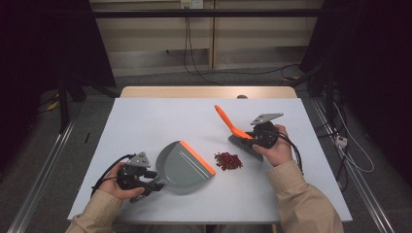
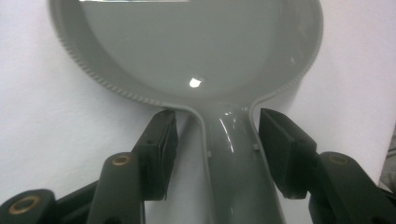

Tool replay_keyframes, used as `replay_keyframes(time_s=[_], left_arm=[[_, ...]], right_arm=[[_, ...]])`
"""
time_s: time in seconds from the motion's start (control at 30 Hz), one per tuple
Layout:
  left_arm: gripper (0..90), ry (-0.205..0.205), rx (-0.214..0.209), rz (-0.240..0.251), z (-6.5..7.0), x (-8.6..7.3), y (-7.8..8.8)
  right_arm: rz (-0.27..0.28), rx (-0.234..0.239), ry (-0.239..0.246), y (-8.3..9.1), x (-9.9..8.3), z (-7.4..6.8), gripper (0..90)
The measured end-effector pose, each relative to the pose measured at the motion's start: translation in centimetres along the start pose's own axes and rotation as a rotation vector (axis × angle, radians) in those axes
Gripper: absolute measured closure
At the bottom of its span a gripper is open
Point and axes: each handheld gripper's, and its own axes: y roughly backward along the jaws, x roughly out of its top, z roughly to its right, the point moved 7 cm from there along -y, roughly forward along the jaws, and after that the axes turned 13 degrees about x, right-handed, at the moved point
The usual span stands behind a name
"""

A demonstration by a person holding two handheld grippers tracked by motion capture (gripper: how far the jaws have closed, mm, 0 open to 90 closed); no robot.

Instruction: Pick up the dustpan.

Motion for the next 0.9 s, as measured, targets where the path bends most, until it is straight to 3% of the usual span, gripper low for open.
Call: replay_keyframes(time_s=[0.2,0.3,0.4,0.47,0.5,0.53,0.57,0.63,0.77,0.87,0.9], left_arm=[[48.2,0.002,0.040,-0.016,-1.1,-0.3,0.0],[50.1,0.018,0.076,-0.014,-1.5,-0.2,0.1],[50.5,-0.002,0.101,-0.017,-1.6,-0.2,0.1],[49.8,-0.023,0.084,-0.014,-1.3,-0.1,0.0],[49.6,-0.034,0.099,-0.020,-1.3,0.0,-0.1],[49.4,-0.047,0.064,-0.027,-1.0,0.0,-0.2],[49.4,-0.056,0.064,-0.033,-0.8,0.1,-0.3],[50.2,-0.056,0.060,-0.043,-0.5,0.1,-0.6],[61.4,-0.067,0.068,-0.045,-0.8,0.2,-0.9],[63.1,-0.097,0.068,-0.056,-0.8,0.2,-0.9],[63.2,-0.004,0.066,-0.002,-0.2,0.5,-1.1]], right_arm=[[0.002,-0.004,-0.001,0.8,0.4,-0.1,66.0],[-0.026,-0.027,0.015,1.0,0.6,-0.1,66.6],[-0.045,-0.034,0.027,1.2,0.8,-0.2,67.2],[-0.062,-0.039,0.033,1.2,0.7,-0.2,69.0],[-0.068,-0.035,0.030,1.1,0.6,-0.2,69.0],[-0.080,-0.040,0.034,0.9,0.6,-0.2,69.4],[-0.085,-0.043,0.041,0.8,0.5,-0.2,70.1],[-0.091,-0.046,0.040,0.7,0.5,-0.3,71.1],[-0.106,-0.046,0.030,0.6,0.5,-0.6,71.6],[-0.101,-0.061,0.010,0.7,0.5,-0.5,71.8],[-0.097,-0.066,0.002,0.7,0.4,-0.5,71.8]])
